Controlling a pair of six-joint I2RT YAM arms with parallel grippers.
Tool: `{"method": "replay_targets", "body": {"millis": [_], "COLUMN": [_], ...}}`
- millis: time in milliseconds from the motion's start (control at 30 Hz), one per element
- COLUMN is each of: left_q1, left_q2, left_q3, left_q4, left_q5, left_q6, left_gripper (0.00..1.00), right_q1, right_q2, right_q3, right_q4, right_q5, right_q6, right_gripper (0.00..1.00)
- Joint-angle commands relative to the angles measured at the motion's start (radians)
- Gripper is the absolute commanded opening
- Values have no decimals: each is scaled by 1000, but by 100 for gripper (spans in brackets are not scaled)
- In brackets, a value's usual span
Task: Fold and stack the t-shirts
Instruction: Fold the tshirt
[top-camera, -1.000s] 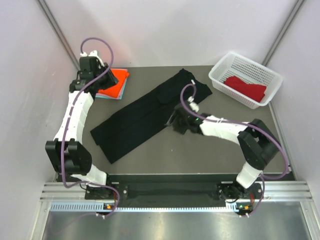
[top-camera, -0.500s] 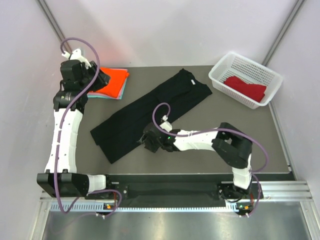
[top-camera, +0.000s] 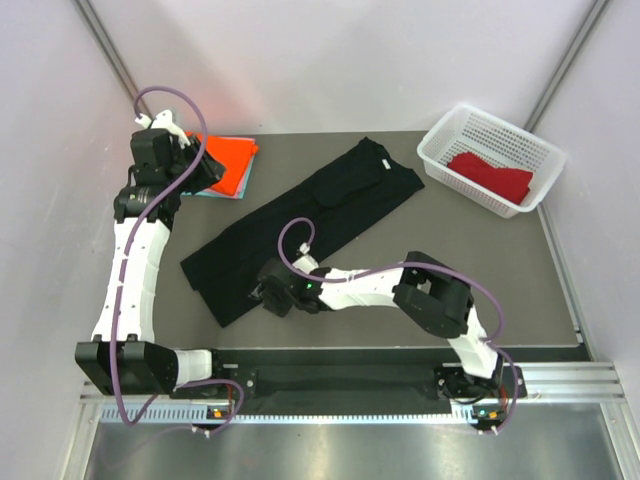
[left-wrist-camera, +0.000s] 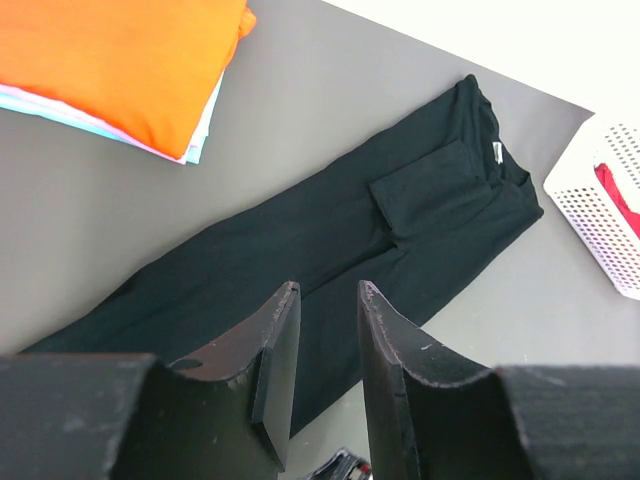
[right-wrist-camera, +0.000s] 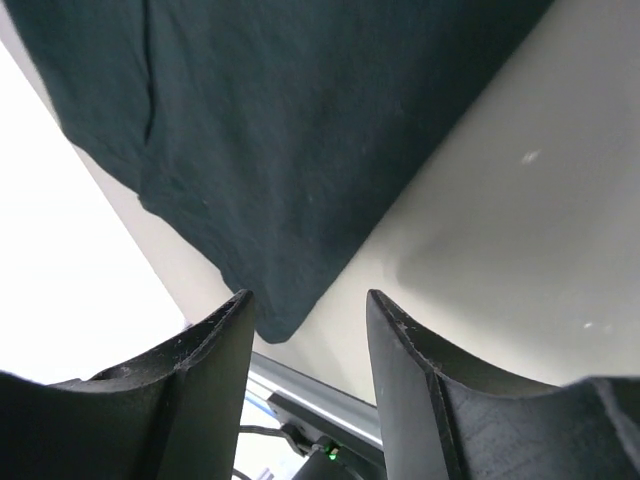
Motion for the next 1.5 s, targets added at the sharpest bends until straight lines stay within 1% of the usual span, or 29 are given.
{"method": "replay_targets", "body": {"millis": [0, 133, 500, 600, 767, 1000, 1100, 1200, 1233, 1333, 1467], "left_q1": [6, 6, 10, 13, 13, 16, 14, 16, 16, 17, 16], "left_q2": [-24, -23, -21, -15, -15, -20, -20, -24, -24, -23, -9], "left_q3": [24, 19, 18, 30, 29, 30, 30, 30, 30, 29, 22], "left_q4": [10, 7, 0, -4, 0, 0, -4, -6, -6, -7, -7], "left_q5": [6, 3, -17, -14, -9, -9, -11, -15, -18, -14, 2], "left_q6": [23, 29, 49, 49, 41, 41, 43, 46, 47, 49, 55], "left_gripper": [35, 35, 35, 36, 35, 35, 36, 35, 36, 35, 36], "right_q1": [23, 27, 26, 23, 18, 18, 18, 18, 20, 18, 20], "right_q2": [31, 57, 124, 132, 137, 178, 187, 175, 163, 126, 60], "right_q3": [62, 103, 131, 139, 149, 188, 177, 157, 151, 116, 56], "right_q4": [-37, -86, -114, -122, -120, -114, -120, -122, -122, -111, -139], "right_q5": [19, 32, 28, 22, 34, 14, 6, 17, 23, 42, 66], "right_q6": [55, 79, 125, 131, 127, 133, 145, 148, 148, 122, 64], "right_gripper": [49, 48, 46, 44, 37, 31, 26, 19, 12, 0, 0]}}
